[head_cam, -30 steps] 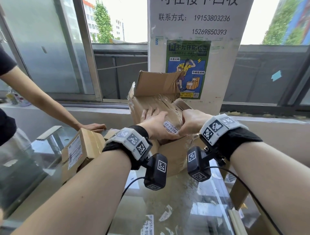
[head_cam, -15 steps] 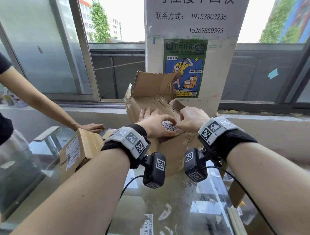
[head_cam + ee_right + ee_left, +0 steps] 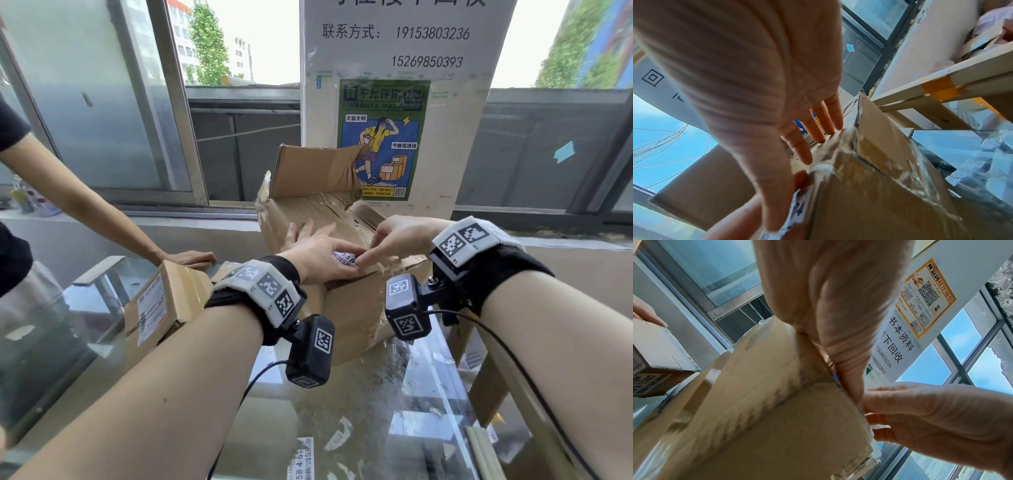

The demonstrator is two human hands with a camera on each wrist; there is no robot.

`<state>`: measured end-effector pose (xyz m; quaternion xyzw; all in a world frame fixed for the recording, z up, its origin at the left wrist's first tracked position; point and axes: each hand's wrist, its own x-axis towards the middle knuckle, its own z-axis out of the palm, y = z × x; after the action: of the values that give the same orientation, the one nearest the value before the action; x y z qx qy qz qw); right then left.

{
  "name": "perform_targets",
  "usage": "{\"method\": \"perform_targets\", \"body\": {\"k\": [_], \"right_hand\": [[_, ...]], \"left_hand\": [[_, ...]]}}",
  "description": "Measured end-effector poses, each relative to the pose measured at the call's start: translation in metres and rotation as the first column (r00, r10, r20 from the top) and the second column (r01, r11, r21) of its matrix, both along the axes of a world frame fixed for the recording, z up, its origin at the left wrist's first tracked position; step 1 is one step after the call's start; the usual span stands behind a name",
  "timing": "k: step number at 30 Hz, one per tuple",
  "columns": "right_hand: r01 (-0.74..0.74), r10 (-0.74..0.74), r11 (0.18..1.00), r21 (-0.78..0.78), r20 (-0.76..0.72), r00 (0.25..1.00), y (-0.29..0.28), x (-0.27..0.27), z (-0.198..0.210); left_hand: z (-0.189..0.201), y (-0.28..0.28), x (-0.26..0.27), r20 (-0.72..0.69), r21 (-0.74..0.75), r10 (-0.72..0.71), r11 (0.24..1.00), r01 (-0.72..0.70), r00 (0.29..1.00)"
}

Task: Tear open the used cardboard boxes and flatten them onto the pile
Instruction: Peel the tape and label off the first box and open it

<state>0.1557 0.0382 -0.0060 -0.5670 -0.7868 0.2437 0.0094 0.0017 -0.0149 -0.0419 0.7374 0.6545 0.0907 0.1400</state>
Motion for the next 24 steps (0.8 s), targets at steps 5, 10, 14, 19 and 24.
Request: {"method": "perform_targets", "body": {"k": [5,10,14,19,24], "right_hand": [[0.111,-0.102,0.99,0.091,-0.098,0.99,0.003,-0.007,-0.005],[0.101,-0.09,0.991,0.088,-0.117,0.989,0.001,-0.007,-0.003],[0.056,-0.042,0.978,0.202,-0.071,0.997,0.0,-0.013,-0.007],[-0.053,0.013,0.923,0.38,0.107,0.994,-0.003,-0.017,-0.01],[-0.188,0.088,0.877,0.443,0.236,0.968,-0.007,-0.015,-0.01]], "left_hand": [[-0.004,0.003,-0.001,0.012,0.026,0.015,1.0,-0.015,1.0],[-0.007,0.006,0.0,0.101,0.078,0.068,0.994,-0.076,0.993],[-0.006,0.008,-0.001,0.103,0.094,0.127,0.986,-0.137,0.987],[-0.001,0.005,0.001,0.077,0.071,0.116,0.99,-0.121,0.99],[0.001,0.002,0.002,0.058,0.041,0.114,0.992,-0.117,0.992]]}}
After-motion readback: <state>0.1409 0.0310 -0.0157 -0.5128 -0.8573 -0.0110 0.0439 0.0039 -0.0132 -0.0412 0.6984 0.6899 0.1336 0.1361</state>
